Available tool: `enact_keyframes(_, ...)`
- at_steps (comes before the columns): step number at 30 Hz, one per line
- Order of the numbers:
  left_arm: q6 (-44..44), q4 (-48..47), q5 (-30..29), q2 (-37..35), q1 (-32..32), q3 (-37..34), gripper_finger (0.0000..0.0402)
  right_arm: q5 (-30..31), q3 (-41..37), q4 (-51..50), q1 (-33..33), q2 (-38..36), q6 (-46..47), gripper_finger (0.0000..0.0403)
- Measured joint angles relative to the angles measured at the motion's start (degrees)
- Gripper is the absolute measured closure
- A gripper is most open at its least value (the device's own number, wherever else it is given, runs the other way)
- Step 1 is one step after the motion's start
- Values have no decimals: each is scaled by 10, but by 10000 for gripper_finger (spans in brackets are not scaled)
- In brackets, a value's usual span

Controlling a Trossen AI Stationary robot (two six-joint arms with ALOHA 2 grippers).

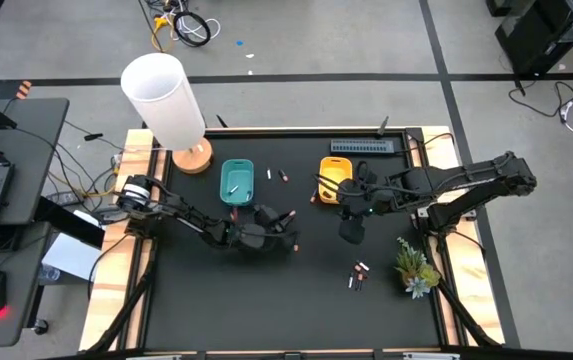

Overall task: Sort batteries
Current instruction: Put the black battery into the yellow bin

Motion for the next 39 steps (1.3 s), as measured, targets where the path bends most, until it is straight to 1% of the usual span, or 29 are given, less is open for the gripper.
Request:
enact_keyframes(3, 10, 3, 47, 0, 32, 27, 333, 18, 0, 3, -2, 0, 0, 231)
enact_keyframes(5, 11, -19, 85, 0, 57, 52, 333, 32, 0, 6, -2, 0, 6, 231)
enact_keyframes(10, 9, -99, 163, 0, 125, 128, 333, 39, 0, 3, 2, -3, 32, 231)
enact_keyframes(15, 32, -214, 244, 10, 178, 221, 333, 46, 2, 6, 7, -25, 62, 231)
enact_keyframes(17, 54, -249, 276, 28, 191, 257, 334, 60, 2, 6, 8, -41, 75, 231)
enact_keyframes(21, 62, -265, 329, 72, 206, 322, 334, 102, 2, 2, 7, -79, 98, 231)
enact_keyframes(24, 58, -277, 347, 107, 211, 364, 334, 118, 2, 2, 7, -105, 112, 231)
enact_keyframes(27, 58, -283, 365, 140, 213, 395, 333, 120, 2, 0, 7, -119, 113, 231)
enact_keyframes(30, 67, -281, 367, 162, 212, 416, 310, 121, 2, -5, 7, -123, 113, 231)
enact_keyframes(36, 68, -277, 370, 167, 208, 421, 225, 121, 2, -7, 7, -119, 104, 231)
enact_keyframes(39, 38, -281, 373, 165, 210, 421, 204, 121, 2, -12, 7, -118, 90, 231)
